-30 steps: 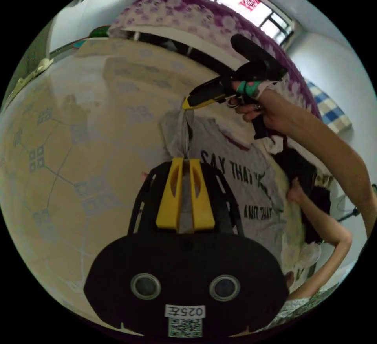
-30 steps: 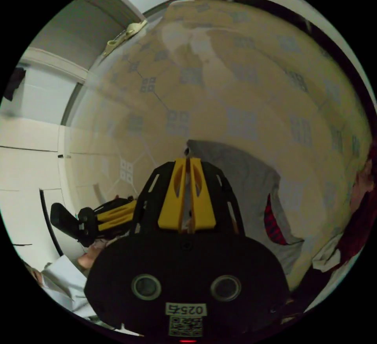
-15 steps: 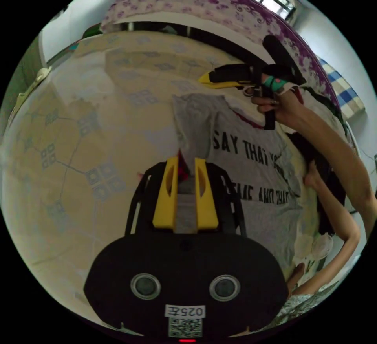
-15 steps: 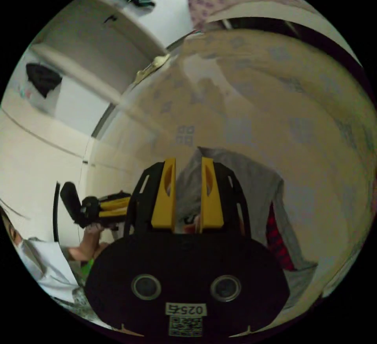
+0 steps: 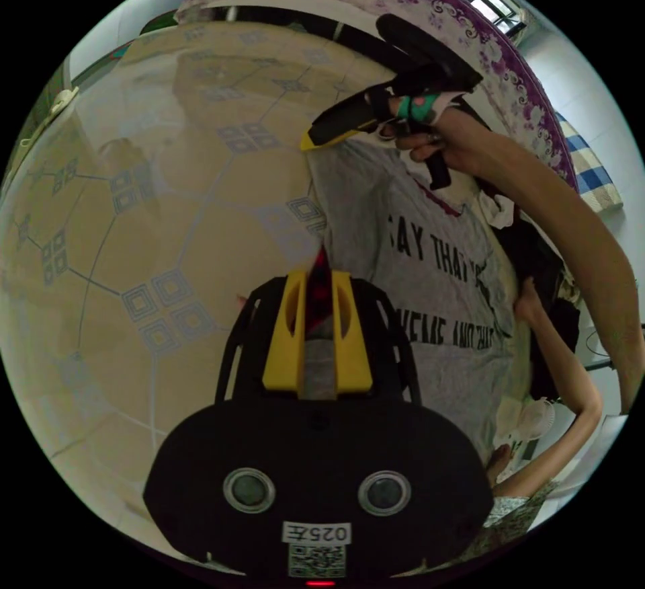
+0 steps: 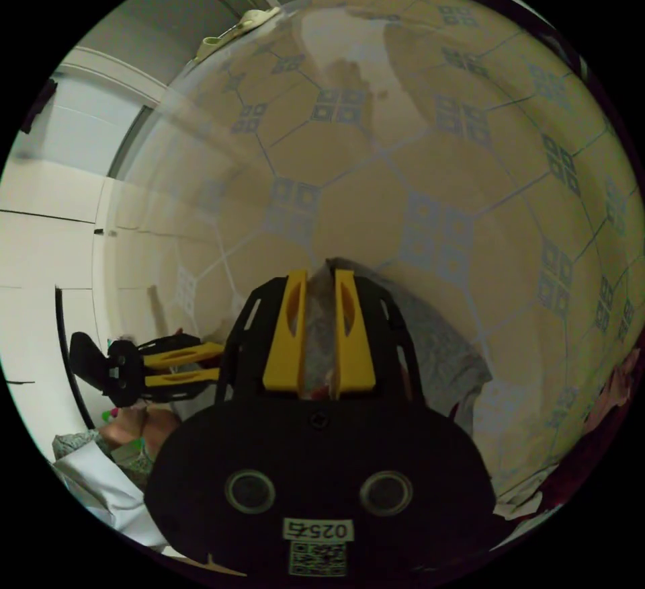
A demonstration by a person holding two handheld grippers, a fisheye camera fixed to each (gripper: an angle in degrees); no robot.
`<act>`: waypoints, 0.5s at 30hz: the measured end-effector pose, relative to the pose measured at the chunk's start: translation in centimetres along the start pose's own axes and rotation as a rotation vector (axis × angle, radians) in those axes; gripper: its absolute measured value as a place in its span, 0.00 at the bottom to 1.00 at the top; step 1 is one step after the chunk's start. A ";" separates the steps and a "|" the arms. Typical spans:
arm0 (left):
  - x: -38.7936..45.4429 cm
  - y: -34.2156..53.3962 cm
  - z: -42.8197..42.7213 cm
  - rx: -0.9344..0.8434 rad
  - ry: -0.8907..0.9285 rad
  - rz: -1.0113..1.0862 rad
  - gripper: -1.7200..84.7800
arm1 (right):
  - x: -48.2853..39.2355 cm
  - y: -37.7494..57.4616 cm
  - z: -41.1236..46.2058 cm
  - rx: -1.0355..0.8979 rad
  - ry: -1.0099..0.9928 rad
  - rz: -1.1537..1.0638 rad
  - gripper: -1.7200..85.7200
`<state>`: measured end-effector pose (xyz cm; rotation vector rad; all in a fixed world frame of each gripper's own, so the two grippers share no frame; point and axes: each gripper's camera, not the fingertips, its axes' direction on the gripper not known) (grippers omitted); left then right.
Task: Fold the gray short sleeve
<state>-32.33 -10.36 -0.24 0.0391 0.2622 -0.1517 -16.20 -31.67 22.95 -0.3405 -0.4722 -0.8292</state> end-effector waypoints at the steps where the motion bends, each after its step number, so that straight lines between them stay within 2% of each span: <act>1: -0.2 -0.1 0.0 0.001 -0.005 -0.007 0.03 | 0.1 0.6 0.1 0.013 0.027 -0.008 0.04; 5: -1.4 0.0 -0.5 0.051 -0.038 -0.049 0.00 | 2.3 2.6 -1.0 0.170 0.064 0.045 0.01; 9: -3.0 0.3 -1.2 0.077 -0.024 -0.106 0.01 | 6.8 4.7 -0.5 0.280 -0.174 0.124 0.02; 11: -5.5 1.1 -1.8 0.107 0.067 -0.180 0.02 | 9.6 7.3 -0.7 0.360 -0.313 0.163 0.08; 13: -8.2 2.0 -3.0 0.133 0.120 -0.246 0.04 | 11.8 10.6 -2.6 0.454 -0.403 0.164 0.12; 15: -11.2 3.4 -4.6 0.184 0.198 -0.296 0.06 | 13.3 15.0 -5.5 0.502 -0.402 0.120 0.14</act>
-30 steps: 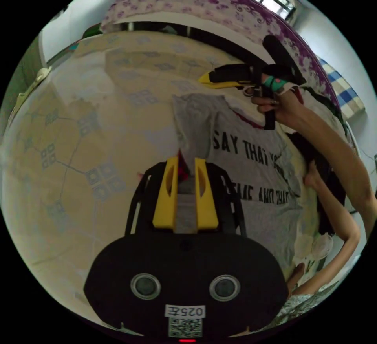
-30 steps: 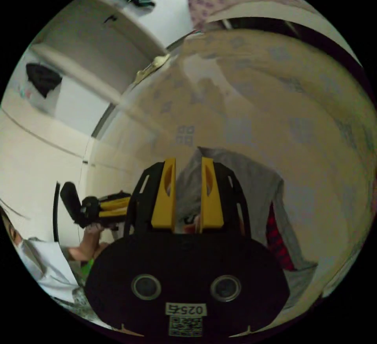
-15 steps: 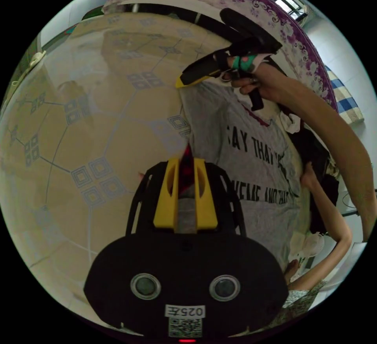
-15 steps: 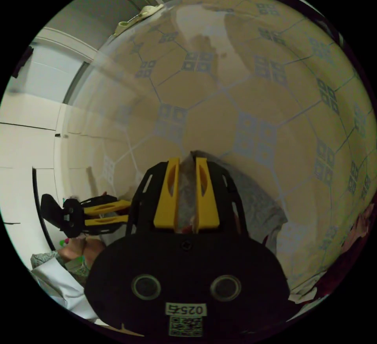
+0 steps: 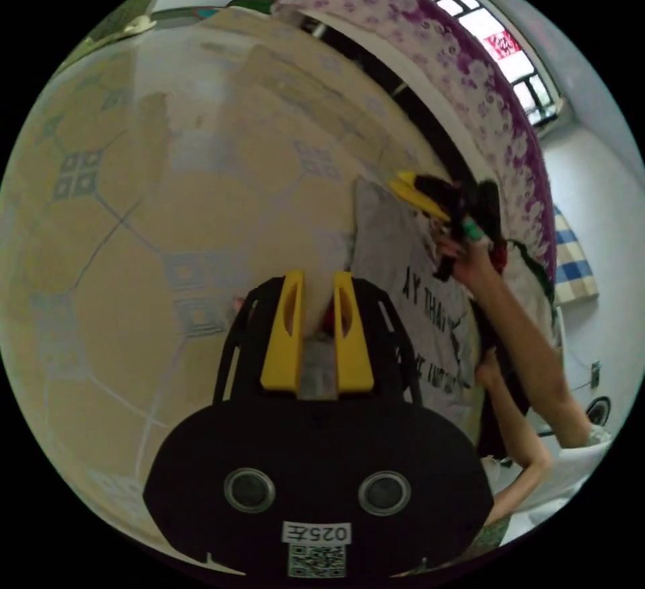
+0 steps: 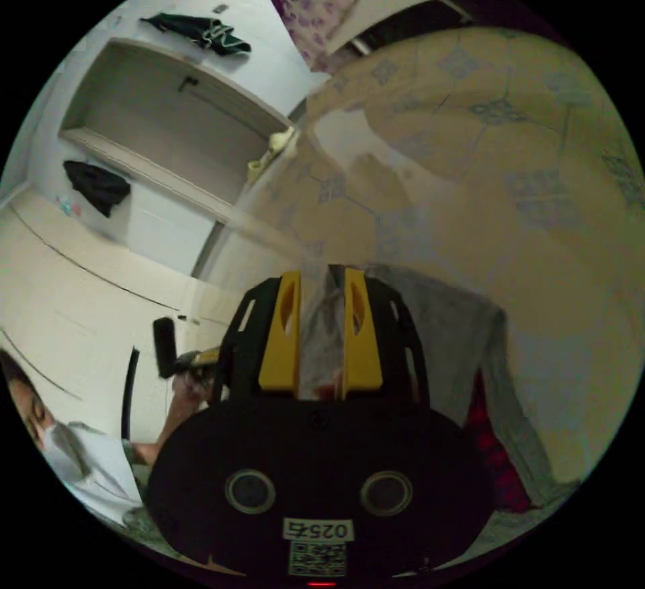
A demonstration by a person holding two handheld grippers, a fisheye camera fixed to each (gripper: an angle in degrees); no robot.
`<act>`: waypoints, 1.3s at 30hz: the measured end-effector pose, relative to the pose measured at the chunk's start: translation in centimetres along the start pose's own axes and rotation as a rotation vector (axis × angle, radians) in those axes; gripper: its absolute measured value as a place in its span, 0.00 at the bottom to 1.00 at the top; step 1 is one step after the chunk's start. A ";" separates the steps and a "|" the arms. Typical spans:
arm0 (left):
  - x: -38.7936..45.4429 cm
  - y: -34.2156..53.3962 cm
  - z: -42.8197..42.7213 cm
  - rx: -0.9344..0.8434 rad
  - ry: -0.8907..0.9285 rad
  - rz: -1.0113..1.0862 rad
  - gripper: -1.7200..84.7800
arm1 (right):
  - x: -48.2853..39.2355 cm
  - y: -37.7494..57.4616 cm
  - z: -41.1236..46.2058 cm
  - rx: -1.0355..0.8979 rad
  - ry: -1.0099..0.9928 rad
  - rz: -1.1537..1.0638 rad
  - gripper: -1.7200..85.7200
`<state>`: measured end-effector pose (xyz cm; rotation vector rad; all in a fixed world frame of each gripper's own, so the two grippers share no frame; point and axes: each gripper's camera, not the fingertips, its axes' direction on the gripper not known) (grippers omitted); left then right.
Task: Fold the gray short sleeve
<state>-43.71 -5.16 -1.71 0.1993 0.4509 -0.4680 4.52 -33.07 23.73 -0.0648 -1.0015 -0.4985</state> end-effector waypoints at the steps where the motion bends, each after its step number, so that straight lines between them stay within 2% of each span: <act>1: -1.9 0.2 -1.3 -0.008 0.085 -0.033 0.07 | -0.4 2.1 -3.5 -0.013 0.017 -0.039 0.14; 3: -4.0 1.2 -3.4 -0.019 0.171 -0.042 0.08 | -1.6 7.0 -9.0 -0.019 0.019 -0.060 0.15; 6: -5.4 5.1 -7.0 -0.113 0.071 0.012 0.09 | -4.0 18.4 -17.2 0.059 0.016 0.065 0.17; 8: -6.2 9.6 -10.0 -0.221 -0.052 0.049 0.11 | -5.6 28.4 -21.2 0.075 0.070 0.247 0.18; 11: -8.3 15.2 -13.8 -0.280 -0.067 0.016 0.12 | -8.1 40.1 -23.0 0.094 0.153 0.432 0.20; 17: -12.1 22.9 -19.5 -0.171 -0.021 -0.127 0.15 | -10.2 55.5 -25.2 0.200 0.195 0.681 0.21; 25: -13.4 28.6 -20.8 -0.039 0.150 -0.363 0.16 | -7.4 62.3 -24.9 0.135 -0.015 0.775 0.22; 30: -14.6 29.6 -20.9 0.020 0.243 -0.471 0.15 | -5.4 63.9 -25.2 0.244 -0.127 0.827 0.19; 33: -15.8 29.3 -20.7 0.054 0.232 -0.516 0.13 | -3.6 64.1 -24.5 0.277 -0.208 0.854 0.15; 36: -16.3 28.6 -20.8 0.059 0.186 -0.538 0.07 | -3.5 64.0 -24.5 0.273 -0.108 0.869 0.07; 37: -16.5 28.2 -20.8 0.033 0.131 -0.529 0.03 | -3.7 64.0 -24.7 0.272 -0.055 0.863 0.04; 39: -16.7 27.6 -21.1 0.028 0.131 -0.460 0.02 | -3.9 64.0 -25.3 0.271 -0.063 0.839 0.02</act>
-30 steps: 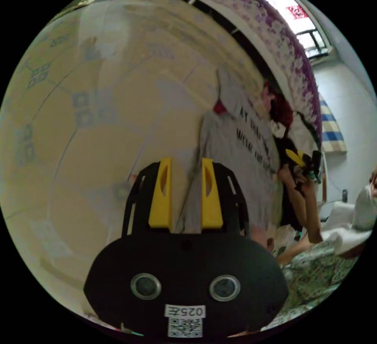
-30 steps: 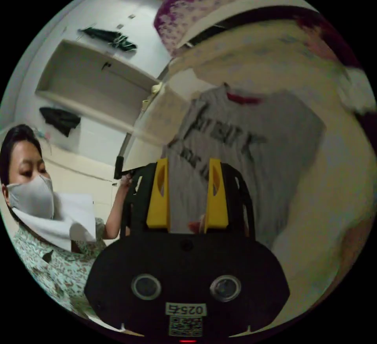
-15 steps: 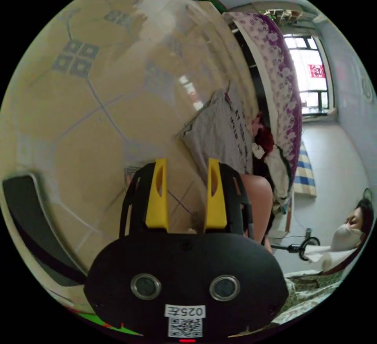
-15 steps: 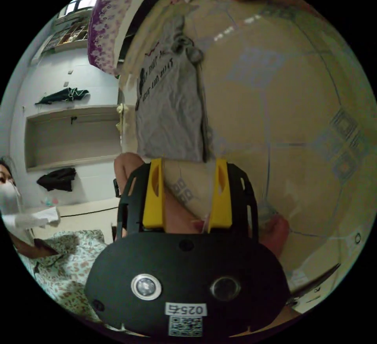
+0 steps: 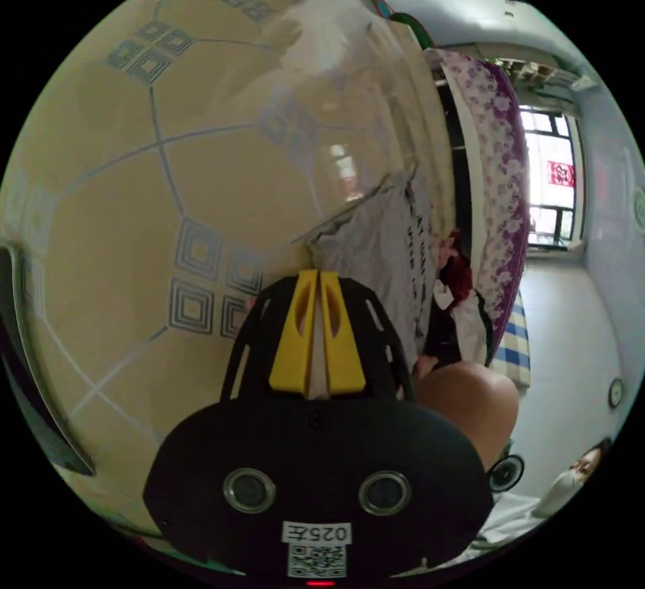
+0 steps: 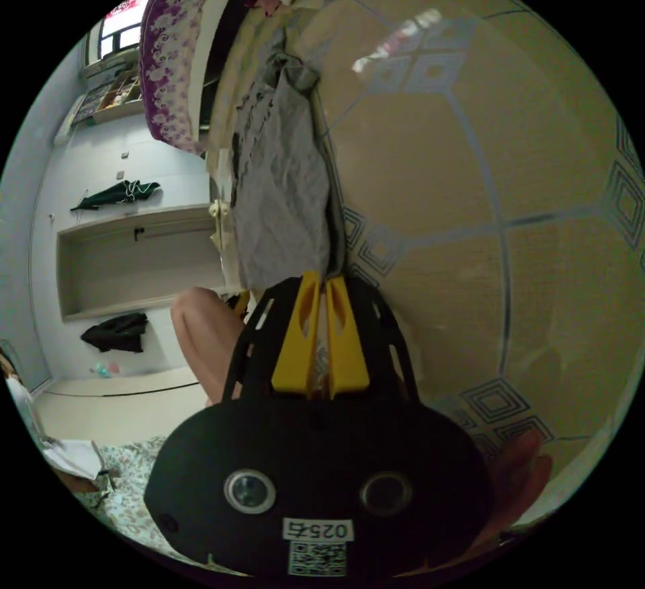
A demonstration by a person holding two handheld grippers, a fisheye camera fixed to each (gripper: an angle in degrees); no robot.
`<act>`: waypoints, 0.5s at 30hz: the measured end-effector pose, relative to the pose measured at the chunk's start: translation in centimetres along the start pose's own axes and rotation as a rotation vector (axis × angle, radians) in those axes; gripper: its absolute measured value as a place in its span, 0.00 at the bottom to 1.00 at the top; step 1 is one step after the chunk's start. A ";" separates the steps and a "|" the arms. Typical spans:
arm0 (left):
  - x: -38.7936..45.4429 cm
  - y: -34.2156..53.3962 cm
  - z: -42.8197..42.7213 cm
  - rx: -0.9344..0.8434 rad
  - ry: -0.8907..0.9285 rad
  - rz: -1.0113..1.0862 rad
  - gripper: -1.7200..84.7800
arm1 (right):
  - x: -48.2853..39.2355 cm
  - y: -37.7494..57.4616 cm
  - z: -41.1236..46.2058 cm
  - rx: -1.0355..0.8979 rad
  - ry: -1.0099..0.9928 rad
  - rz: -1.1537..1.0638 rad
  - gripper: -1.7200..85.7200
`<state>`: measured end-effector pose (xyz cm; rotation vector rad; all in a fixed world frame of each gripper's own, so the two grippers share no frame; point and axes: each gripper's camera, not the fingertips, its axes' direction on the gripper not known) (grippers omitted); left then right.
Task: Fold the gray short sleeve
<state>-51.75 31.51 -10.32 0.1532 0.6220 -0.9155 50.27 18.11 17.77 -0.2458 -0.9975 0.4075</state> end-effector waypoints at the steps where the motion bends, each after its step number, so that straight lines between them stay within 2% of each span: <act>1: 0.2 -0.3 -1.0 0.018 0.059 0.072 0.01 | -0.3 0.0 -0.7 -0.011 -0.040 -0.026 0.02; 5: 0.3 -2.8 -4.2 0.001 0.293 0.155 0.01 | -2.2 -1.4 -4.3 -0.016 -0.245 -0.118 0.01; 10: 5.1 -5.3 -5.8 -0.058 0.285 0.213 0.01 | -6.9 -4.4 -6.6 -0.007 -0.223 -0.222 0.01; 15: 6.3 -4.8 -6.8 -0.052 0.246 0.235 0.01 | -8.0 -3.9 -7.5 0.000 -0.313 -0.191 0.01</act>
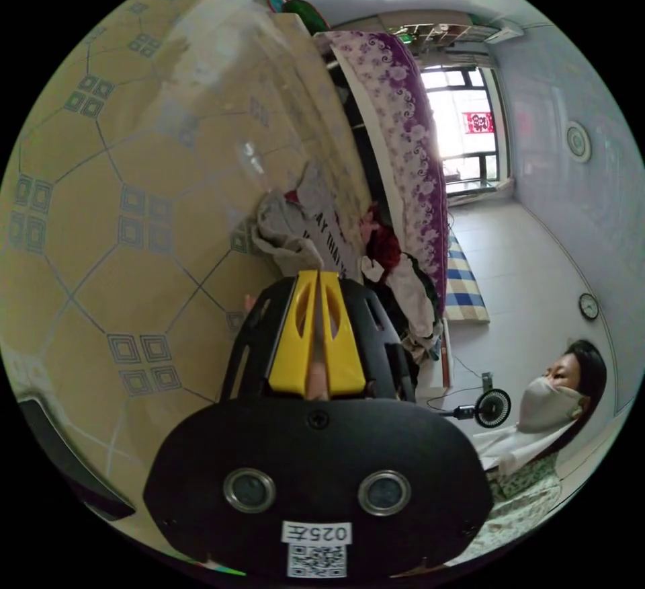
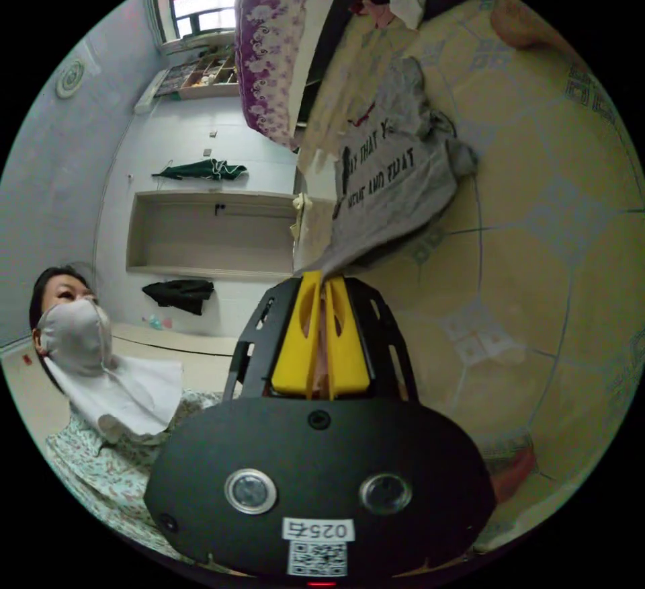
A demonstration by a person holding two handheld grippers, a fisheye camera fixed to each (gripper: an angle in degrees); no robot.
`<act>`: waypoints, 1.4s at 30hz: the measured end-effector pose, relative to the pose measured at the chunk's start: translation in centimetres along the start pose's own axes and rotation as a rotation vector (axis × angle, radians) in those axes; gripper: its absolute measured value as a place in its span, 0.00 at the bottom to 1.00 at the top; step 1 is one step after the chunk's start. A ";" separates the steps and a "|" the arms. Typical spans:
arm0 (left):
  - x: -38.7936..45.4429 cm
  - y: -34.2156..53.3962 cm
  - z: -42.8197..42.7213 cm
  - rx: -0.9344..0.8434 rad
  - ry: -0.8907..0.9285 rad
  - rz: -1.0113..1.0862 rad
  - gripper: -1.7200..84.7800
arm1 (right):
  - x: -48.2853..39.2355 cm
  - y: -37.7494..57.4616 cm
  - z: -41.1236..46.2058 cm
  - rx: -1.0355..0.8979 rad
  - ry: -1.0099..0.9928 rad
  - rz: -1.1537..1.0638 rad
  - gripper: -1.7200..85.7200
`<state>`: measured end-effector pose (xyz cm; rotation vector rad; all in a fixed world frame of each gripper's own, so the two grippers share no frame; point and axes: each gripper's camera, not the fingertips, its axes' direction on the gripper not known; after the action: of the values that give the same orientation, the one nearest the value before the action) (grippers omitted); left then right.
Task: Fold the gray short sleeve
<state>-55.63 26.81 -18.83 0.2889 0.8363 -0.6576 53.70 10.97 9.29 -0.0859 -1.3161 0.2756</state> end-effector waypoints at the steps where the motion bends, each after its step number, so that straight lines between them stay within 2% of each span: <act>1: 0.2 0.0 -0.5 0.016 0.003 0.006 0.01 | -0.5 -0.1 -0.2 0.011 -0.028 0.006 0.01; 4: 1.5 -1.7 -1.1 0.052 0.047 0.008 0.01 | -2.1 -2.6 -0.5 0.043 -0.081 -0.003 0.01; 7: 5.1 -7.8 1.9 0.027 0.023 0.092 0.01 | -3.8 -9.3 0.5 0.032 -0.040 -0.071 0.01; 9: 7.8 -12.8 6.0 -0.002 0.013 0.143 0.01 | -3.9 -14.4 1.2 0.046 -0.012 -0.075 0.01; 13: 10.8 -25.3 21.2 -0.082 -0.079 0.232 0.02 | -0.4 -26.6 3.5 0.170 0.120 -0.130 0.03; 16: 7.5 -30.4 30.9 -0.151 -0.238 0.108 0.07 | 4.7 -32.3 4.2 0.229 0.218 -0.070 0.11; 18: 6.0 -31.0 31.6 -0.085 -0.257 0.043 0.08 | 6.7 -33.6 3.7 0.232 0.159 -0.015 0.17; 19: 5.7 -30.3 30.7 -0.004 -0.242 0.044 0.08 | 6.9 -33.5 3.4 0.229 0.107 -0.019 0.20; 21: 5.8 -29.1 29.2 0.007 -0.265 0.096 0.09 | 5.8 -32.3 3.4 0.210 0.149 -0.063 0.21; 23: 6.1 -25.9 26.6 -0.013 -0.389 0.152 0.11 | 3.8 -30.2 5.3 0.080 0.320 -0.147 0.22; 27: 4.5 -19.6 23.0 -0.072 -0.478 0.154 0.12 | 1.8 -27.9 9.2 -0.048 0.528 -0.270 0.23; 31: 0.2 -15.5 21.9 -0.180 -0.305 -0.072 0.13 | 2.0 -27.2 14.2 -0.143 0.604 -0.169 0.19; 33: -0.8 -14.4 22.8 -0.176 -0.293 -0.114 0.13 | 1.6 -25.9 16.2 -0.171 0.642 -0.166 0.15; 36: -0.3 -14.2 24.8 -0.105 -0.309 -0.066 0.10 | 0.3 -22.0 19.5 -0.196 0.774 -0.229 0.08; 38: 1.1 -15.5 27.2 -0.103 -0.428 -0.003 0.05 | -0.7 -17.9 21.6 -0.241 0.809 -0.215 0.07; 42: 4.2 -17.6 31.4 -0.191 -0.554 0.186 0.02 | -1.3 -9.3 24.9 -0.376 0.739 -0.198 0.07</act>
<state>-46.31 -3.57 -1.44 0.0037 0.3310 -0.4451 30.80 -0.65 16.44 -0.3393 -0.6166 -0.1717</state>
